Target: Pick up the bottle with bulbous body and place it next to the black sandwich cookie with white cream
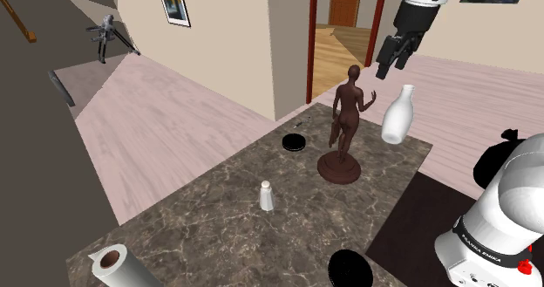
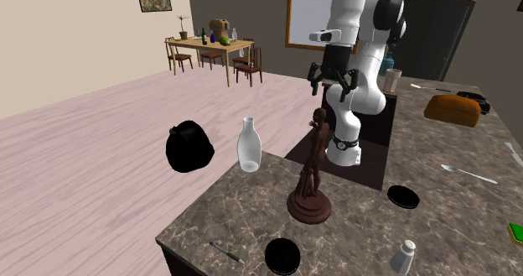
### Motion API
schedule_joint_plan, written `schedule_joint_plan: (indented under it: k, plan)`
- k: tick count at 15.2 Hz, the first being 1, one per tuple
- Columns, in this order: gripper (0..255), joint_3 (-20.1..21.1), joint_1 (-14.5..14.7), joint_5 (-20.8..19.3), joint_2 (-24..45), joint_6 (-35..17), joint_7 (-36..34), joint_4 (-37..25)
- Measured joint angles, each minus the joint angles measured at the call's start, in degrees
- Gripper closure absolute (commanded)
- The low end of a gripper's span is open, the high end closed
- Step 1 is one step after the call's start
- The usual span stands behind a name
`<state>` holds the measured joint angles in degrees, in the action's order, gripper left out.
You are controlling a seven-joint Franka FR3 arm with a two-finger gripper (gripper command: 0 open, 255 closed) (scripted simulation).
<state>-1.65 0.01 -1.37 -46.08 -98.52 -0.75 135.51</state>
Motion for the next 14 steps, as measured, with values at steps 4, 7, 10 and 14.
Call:
schedule_joint_plan:
  k: [4,7,10,14]
  plan:
    - [0,-2.7,-0.8,-1.4,1.5,-1.4,2.9,0.6]
    - [0,-5.9,-1.6,-2.9,3.9,-2.3,6.3,0.1]
    - [0,-9.7,-2.7,-4.6,6.3,-4.6,10.4,0.9]
    - [0,-15.0,-3.7,-6.4,11.6,-7.2,16.1,-0.7]
